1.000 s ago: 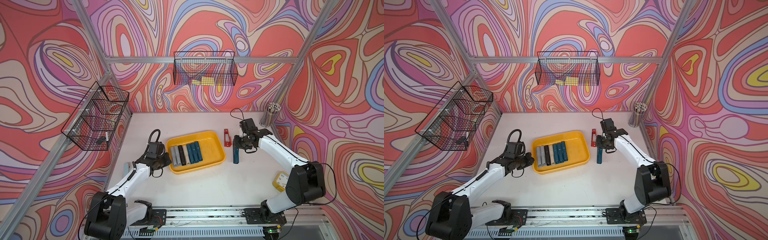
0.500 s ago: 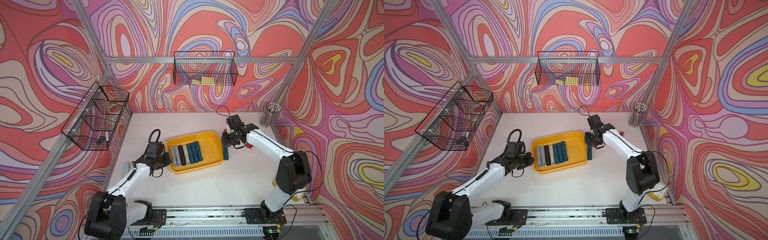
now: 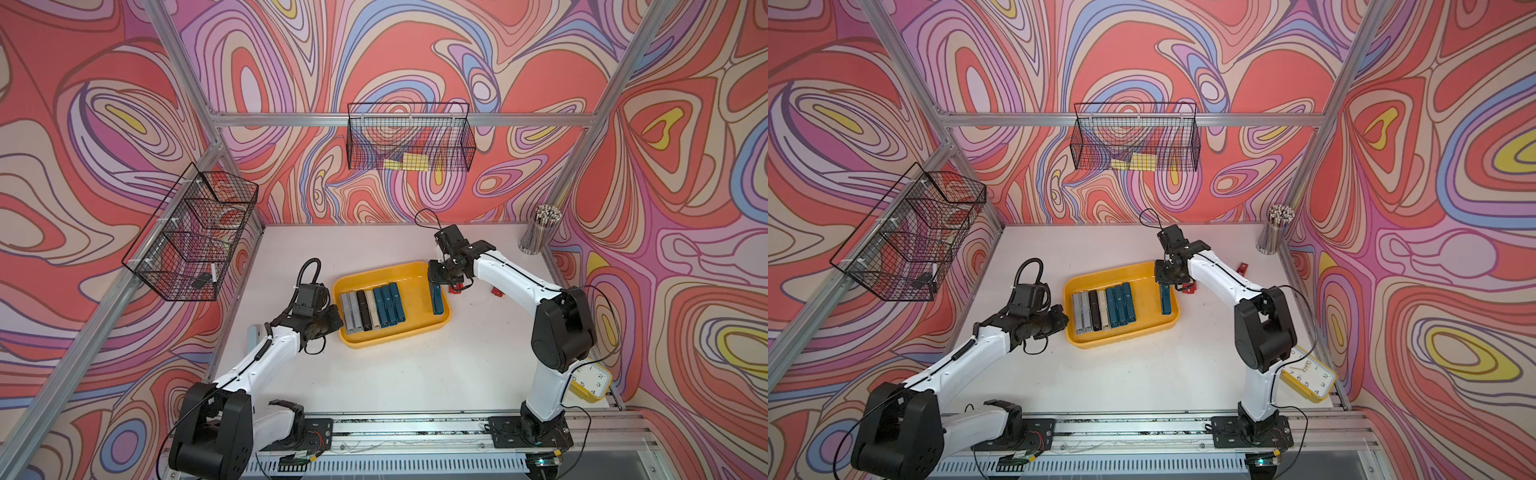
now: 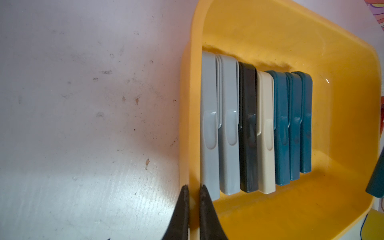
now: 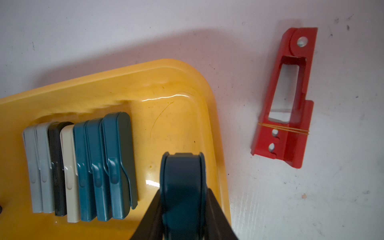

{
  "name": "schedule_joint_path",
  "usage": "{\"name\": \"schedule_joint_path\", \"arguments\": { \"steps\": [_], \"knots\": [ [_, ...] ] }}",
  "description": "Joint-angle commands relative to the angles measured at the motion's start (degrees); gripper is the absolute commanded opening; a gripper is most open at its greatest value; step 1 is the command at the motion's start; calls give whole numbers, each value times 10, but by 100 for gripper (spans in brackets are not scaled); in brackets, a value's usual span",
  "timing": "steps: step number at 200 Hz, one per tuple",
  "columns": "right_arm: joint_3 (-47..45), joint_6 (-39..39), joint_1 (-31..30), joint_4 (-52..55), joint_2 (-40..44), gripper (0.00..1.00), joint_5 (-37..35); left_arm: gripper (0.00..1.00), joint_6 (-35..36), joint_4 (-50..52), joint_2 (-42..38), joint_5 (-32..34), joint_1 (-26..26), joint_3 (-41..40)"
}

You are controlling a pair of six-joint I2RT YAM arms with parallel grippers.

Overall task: Put the pruning pliers into the storage box
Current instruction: Place the pruning pliers in the storage box.

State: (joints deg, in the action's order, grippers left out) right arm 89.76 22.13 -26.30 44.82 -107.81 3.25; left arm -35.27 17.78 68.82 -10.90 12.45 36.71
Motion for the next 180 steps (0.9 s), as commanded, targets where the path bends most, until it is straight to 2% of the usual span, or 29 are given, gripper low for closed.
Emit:
{"name": "schedule_joint_path", "arguments": {
  "steps": [1,180],
  "knots": [
    [24,0,-10,7,-15,23,-2,3,6,5,-4,-7,4,1],
    [100,7,-54,-13,-138,22,6,3,5,-2,-4,-5,4,-11]
  ]
}}
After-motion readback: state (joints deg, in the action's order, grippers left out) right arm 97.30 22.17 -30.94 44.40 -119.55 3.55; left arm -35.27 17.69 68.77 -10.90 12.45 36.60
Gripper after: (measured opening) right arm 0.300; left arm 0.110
